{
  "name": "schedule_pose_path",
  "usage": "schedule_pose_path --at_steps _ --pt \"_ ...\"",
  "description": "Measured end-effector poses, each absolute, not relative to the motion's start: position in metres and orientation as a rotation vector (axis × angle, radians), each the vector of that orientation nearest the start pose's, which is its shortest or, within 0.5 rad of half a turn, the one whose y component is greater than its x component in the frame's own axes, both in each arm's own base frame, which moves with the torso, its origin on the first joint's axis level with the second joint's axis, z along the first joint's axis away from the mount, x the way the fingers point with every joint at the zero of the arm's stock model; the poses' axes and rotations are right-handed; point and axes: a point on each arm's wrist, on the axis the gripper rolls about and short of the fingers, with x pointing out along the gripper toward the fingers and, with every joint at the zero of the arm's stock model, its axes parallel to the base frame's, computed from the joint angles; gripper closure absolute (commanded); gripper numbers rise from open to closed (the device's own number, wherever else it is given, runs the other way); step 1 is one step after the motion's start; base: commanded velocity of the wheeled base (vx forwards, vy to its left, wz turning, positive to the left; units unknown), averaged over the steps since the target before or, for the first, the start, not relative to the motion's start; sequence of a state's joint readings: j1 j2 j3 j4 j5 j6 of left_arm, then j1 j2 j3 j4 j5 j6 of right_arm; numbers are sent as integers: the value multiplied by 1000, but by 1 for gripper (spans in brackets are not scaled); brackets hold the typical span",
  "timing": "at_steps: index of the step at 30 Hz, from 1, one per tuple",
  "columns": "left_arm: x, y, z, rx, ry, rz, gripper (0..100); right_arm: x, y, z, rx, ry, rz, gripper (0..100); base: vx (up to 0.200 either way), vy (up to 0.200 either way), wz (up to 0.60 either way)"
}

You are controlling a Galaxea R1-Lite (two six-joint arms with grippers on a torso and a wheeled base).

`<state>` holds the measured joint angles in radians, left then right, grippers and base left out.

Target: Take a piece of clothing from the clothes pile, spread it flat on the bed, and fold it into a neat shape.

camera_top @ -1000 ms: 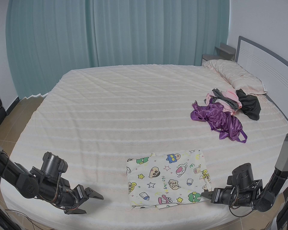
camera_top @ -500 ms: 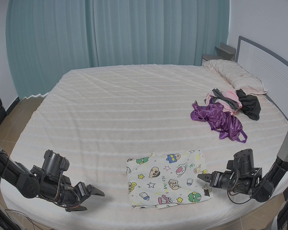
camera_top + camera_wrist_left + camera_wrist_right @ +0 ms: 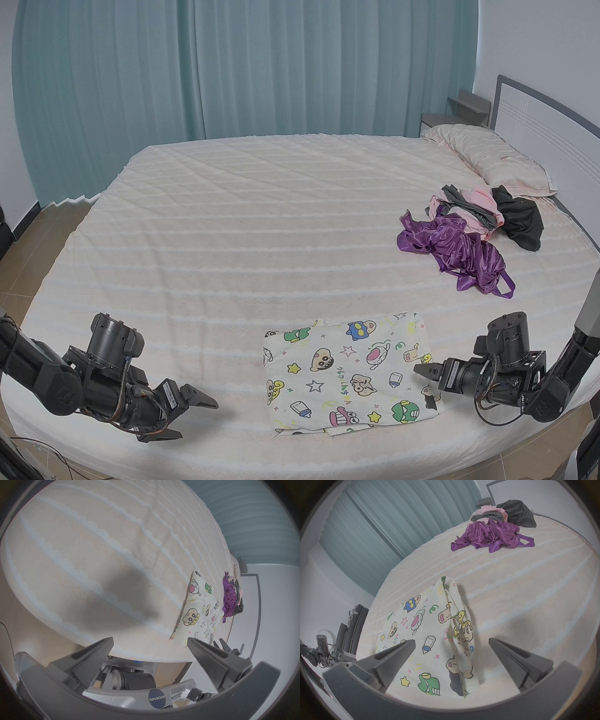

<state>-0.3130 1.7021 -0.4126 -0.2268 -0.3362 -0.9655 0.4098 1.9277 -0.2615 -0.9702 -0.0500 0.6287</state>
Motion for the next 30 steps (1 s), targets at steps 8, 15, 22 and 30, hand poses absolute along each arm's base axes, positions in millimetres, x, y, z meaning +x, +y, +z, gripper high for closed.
schedule_pose_path --at_steps 8,15,22,30 --pt "195 -71 61 -852 1283 -19 0 220 94 34 435 762 111 0 75 0 0" --pt "195 -72 61 -849 1286 -20 0 220 94 34 435 760 111 0 0 0 0" --pt "193 -76 60 -832 1298 -32 0 220 94 33 434 765 111 0 0 -114 0" --pt "192 -77 59 -830 1304 -33 0 220 94 32 435 776 115 0 0 -125 0"
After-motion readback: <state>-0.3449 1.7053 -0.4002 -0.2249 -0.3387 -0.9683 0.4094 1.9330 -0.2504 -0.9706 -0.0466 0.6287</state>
